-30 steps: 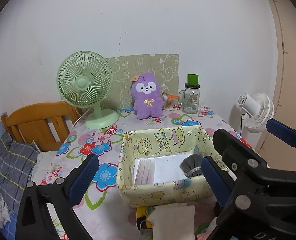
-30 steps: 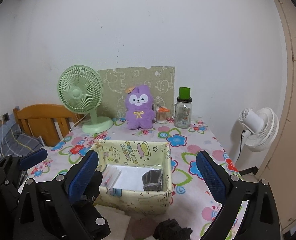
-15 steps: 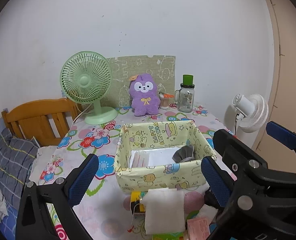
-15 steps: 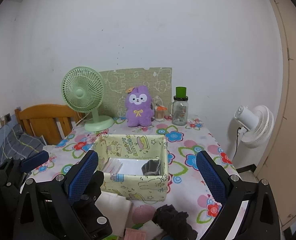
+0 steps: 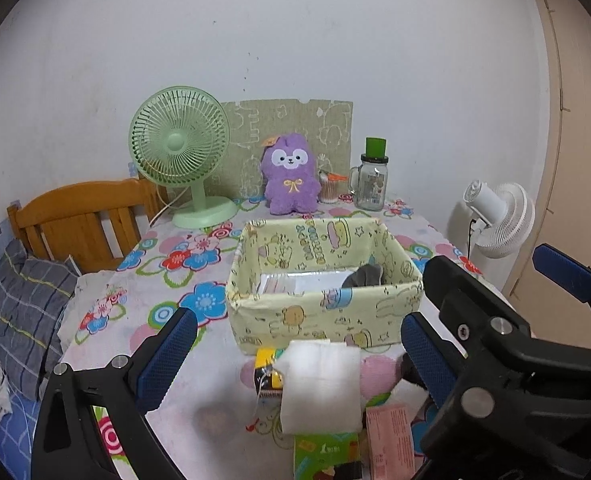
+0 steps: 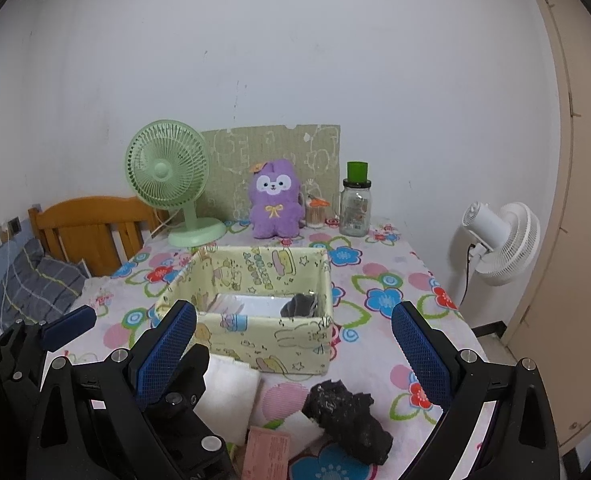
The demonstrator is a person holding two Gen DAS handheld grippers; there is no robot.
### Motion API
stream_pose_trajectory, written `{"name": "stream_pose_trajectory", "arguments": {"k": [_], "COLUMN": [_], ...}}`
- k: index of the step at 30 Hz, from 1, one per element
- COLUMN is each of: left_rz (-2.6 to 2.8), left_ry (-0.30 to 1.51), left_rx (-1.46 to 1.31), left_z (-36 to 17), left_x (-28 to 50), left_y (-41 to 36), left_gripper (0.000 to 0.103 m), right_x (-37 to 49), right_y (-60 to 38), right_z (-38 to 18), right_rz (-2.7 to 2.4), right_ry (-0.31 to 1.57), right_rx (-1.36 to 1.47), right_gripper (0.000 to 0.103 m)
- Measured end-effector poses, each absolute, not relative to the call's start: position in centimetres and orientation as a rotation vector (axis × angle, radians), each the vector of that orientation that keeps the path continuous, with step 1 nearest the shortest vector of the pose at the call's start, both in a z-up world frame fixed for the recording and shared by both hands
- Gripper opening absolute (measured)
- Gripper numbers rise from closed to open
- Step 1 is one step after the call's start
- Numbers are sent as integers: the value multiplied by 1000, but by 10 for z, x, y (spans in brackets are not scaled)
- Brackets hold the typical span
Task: Organize soft objects
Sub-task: 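Withdraw both open tools from the box back toward the remaining items, then move the left tool to the green tissue pack while the right tool approaches the pink packet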
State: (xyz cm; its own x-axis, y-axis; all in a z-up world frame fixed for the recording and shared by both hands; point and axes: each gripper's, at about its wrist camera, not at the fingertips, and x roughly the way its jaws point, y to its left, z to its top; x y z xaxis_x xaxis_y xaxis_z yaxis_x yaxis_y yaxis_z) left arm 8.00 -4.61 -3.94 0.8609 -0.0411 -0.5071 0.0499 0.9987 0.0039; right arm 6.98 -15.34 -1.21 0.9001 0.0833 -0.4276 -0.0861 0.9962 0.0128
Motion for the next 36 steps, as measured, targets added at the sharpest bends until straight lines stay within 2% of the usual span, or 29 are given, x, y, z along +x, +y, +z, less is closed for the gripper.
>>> {"name": "stream_pose_trajectory", "arguments": {"k": [36], "left_rz": [-67], "left_ry": [591], "left_rx": [-51], "left_z": [-105], "left_x": [54], "left_y": [-44], "left_gripper": [101], "right_x": [50], "right_y": [-154], "right_z": [-80], "right_rz": [135], "right_ry": [544], "right_rx": [50], "right_gripper": [100]}}
